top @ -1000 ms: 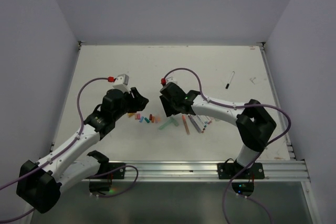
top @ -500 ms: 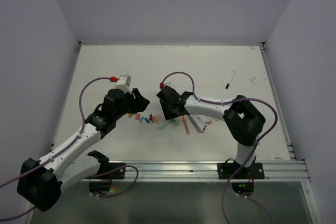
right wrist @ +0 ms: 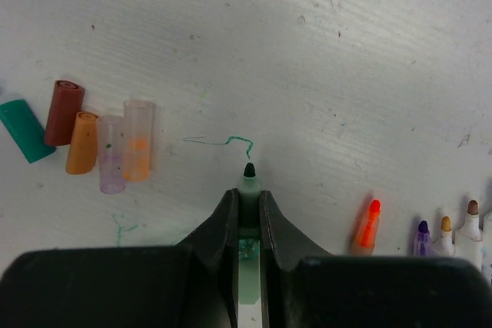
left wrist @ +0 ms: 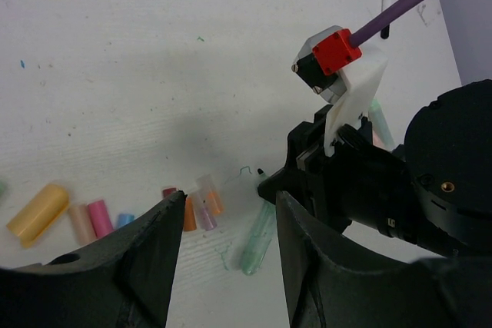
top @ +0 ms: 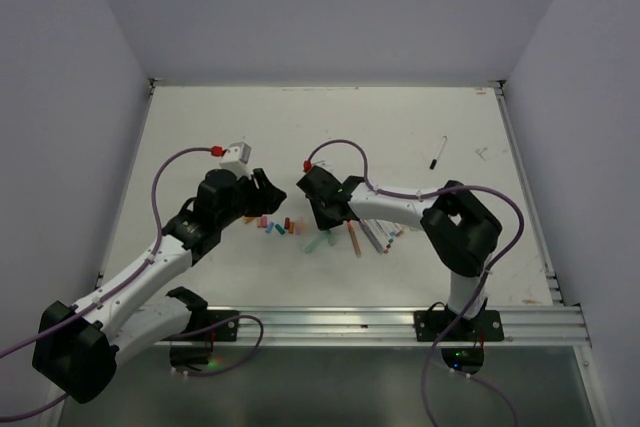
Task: Open the pen caps
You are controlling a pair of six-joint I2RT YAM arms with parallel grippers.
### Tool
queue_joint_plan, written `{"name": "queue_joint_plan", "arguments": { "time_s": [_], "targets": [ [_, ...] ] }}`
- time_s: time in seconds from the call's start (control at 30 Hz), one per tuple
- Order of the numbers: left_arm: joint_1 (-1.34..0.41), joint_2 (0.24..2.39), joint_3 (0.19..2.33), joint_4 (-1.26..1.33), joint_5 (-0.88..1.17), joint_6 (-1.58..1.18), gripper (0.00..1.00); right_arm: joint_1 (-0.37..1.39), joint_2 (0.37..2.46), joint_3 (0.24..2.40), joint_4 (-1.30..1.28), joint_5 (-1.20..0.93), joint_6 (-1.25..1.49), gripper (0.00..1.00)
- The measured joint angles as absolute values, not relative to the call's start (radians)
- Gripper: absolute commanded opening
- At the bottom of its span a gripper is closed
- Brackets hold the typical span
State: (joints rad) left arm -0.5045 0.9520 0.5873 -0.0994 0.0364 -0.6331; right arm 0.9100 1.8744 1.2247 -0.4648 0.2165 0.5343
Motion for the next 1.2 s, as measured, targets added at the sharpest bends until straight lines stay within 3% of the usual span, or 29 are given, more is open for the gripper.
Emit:
{"name": "queue_joint_plan", "arguments": {
  "time_s": [0.5,0.83,1.2],
  "targets": [
    [-0.505,1.004,0.49,0.126,0.286,-0.643,0.51,0.888,1.498,1.034,-0.125,0.184,0.568,0.0],
    [-0.509,1.055,0.46,0.219,0.369,-0.688,0.5,0.887,1.491,0.978,-0.013,0.144,0.595,0.0],
    [-0.512,0.961,0.472,0.121,0.203,-0.649,0.5,0.841,1.566,0.971,-0.11,0.11,0.592,0.0]
  ]
}}
